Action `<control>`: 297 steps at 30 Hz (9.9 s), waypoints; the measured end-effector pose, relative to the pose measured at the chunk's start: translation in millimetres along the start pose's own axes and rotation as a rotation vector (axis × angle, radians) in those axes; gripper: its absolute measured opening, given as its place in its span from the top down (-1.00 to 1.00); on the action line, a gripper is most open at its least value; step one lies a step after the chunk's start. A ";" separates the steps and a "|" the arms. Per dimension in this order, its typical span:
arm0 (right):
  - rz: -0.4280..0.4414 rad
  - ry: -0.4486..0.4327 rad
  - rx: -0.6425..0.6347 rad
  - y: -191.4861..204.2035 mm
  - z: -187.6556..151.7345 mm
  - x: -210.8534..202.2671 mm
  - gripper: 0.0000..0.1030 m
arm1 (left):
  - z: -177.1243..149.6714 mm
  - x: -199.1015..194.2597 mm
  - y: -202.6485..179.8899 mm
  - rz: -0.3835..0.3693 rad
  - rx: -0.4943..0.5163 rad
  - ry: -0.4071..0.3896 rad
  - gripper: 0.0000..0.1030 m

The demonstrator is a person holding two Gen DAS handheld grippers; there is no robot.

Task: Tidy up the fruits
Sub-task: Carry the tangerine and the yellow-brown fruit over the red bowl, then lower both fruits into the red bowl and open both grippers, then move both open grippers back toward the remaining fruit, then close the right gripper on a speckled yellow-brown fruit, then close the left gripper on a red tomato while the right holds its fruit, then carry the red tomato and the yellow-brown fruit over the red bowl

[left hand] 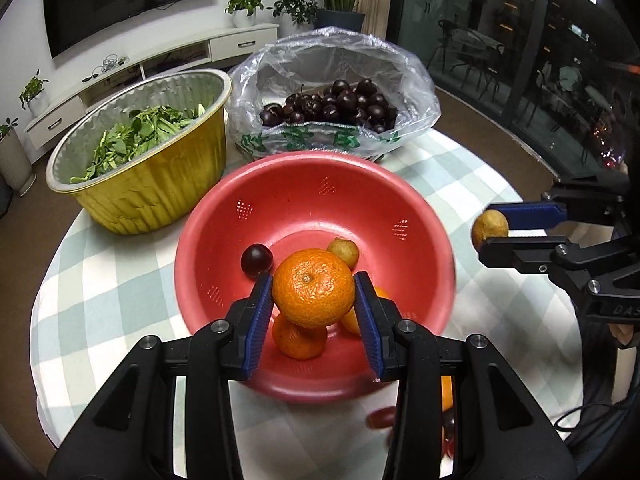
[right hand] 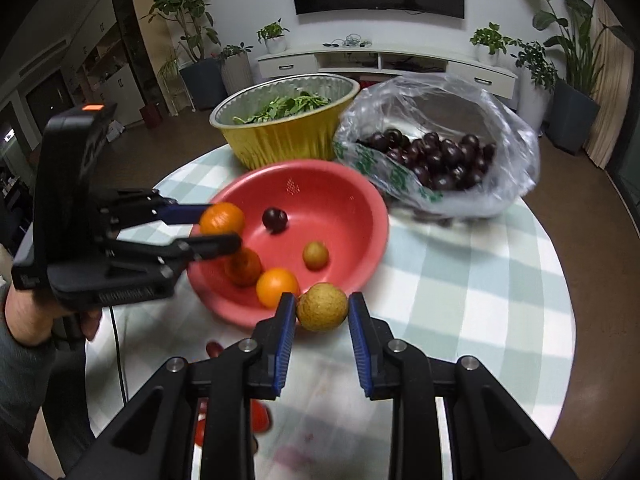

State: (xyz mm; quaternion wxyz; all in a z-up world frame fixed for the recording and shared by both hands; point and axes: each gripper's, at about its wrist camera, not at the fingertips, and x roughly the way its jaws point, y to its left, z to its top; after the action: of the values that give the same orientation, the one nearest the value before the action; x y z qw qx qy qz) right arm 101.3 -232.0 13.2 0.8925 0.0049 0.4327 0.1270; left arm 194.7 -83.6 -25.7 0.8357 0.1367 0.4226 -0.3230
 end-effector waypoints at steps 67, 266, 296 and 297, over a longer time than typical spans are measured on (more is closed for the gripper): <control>-0.046 0.071 -0.061 6.8 21.7 51.0 0.06 | -12.4 -3.8 -2.0 0.050 -0.021 -0.029 -0.54; 0.054 -0.052 -0.110 22.2 -10.7 -25.7 0.43 | -27.8 -68.8 -15.0 0.031 -0.042 -0.111 0.45; -0.014 0.135 -0.098 15.3 27.1 83.3 0.42 | -7.9 27.5 -8.1 0.050 0.004 -0.001 0.44; -0.015 0.137 -0.097 15.0 27.4 84.3 0.42 | -8.2 28.8 -8.7 0.051 0.007 0.003 0.44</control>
State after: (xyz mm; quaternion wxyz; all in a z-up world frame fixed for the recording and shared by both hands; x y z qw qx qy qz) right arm 169.2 -195.3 -33.0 0.8609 -0.0502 0.4862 0.1412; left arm 196.5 -98.2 -53.2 0.8427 0.1510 0.4189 -0.3027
